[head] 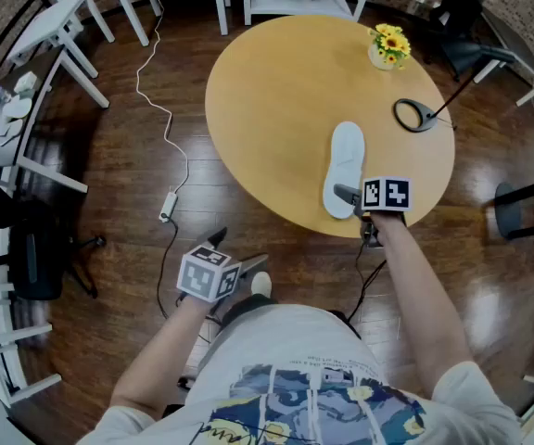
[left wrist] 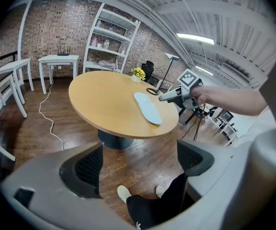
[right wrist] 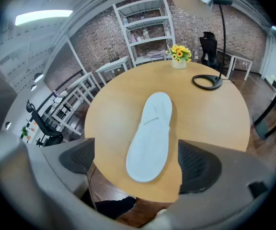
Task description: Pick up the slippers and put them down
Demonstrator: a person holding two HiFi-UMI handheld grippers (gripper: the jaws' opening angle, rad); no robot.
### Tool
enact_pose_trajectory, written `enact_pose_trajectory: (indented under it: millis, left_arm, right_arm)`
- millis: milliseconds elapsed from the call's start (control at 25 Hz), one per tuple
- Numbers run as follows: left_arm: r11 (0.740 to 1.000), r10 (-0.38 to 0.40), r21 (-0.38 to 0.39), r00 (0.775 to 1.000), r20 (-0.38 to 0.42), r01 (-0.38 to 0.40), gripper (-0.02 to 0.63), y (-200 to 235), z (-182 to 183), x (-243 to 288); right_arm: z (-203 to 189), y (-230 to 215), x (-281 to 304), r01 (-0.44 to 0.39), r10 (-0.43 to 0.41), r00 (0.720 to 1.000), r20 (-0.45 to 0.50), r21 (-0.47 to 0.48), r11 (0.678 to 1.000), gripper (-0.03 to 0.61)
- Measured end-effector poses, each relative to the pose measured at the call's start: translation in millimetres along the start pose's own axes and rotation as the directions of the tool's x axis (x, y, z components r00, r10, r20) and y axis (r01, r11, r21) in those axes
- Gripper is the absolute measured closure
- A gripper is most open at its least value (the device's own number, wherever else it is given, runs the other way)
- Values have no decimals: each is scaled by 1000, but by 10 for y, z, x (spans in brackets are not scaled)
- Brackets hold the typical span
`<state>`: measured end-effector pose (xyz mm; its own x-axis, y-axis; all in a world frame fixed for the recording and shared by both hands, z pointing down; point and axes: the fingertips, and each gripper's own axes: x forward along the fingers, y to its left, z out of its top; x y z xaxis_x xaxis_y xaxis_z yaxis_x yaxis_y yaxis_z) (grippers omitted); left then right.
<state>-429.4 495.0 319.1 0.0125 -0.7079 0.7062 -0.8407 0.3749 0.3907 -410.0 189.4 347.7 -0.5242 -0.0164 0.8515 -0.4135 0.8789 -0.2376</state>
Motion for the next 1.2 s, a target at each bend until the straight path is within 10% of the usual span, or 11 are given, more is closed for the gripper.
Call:
enact_pose_trajectory:
  millis: [440,960,1200]
  left_arm:
    - [995,-20,-100,1000,-19,18,133,811,-407,-192]
    - [987,-158,28,985,-74,160,133,551,-87,383]
    - [932,-288,175,941,-177,318,133,-387,119,865]
  right_arm:
    - [443,-455,1487,318,-314,918,-241,-24,948,20]
    - [378,-392,865,164,-158,980,-125,40,986,124]
    - [-5,-887,-255,153,-149,987,-56,67,986,126]
